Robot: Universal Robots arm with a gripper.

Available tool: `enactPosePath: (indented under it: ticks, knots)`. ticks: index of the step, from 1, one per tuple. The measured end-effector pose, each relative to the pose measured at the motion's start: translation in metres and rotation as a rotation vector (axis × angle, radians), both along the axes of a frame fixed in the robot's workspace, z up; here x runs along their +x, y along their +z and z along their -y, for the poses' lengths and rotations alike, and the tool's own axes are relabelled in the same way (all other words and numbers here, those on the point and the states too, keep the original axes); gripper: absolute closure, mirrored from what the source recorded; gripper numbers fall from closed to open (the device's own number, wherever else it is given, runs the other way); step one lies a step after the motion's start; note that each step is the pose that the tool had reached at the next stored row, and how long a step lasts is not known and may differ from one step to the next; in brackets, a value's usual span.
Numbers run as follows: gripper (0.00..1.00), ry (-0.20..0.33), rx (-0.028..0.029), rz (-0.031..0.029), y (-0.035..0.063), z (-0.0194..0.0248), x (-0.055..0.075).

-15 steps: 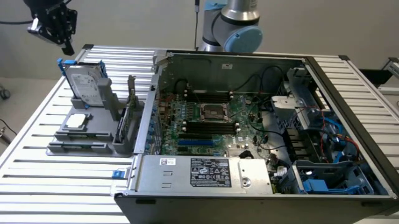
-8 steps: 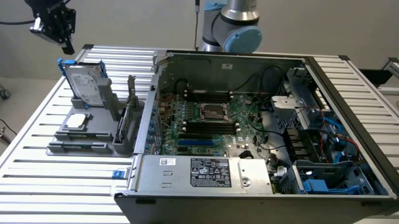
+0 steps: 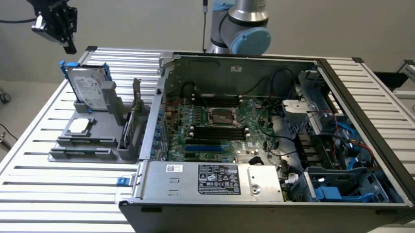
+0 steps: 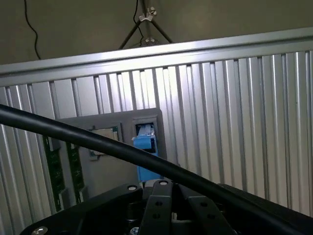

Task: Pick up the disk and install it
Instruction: 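Pick up the disk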

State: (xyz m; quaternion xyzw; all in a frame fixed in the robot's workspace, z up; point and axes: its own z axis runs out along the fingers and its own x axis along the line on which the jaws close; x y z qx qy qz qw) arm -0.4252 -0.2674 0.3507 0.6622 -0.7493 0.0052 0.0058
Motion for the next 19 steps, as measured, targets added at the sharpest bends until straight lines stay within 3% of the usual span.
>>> enactPosePath:
  ticks: [7,15,18,19]
  knots:
    - [0.89,0.000,-0.0068,-0.0001,0.0000,0.0013,-0.0016]
    - [0.88,0.000,-0.0085,0.0000,0.0000,0.0034,-0.0015]
    - [0.70,0.000,-0.0085,0.0000,-0.0001,0.0037,-0.0015]
    - [0.70,0.000,-0.0085,-0.0001,-0.0002,0.0037,-0.0015]
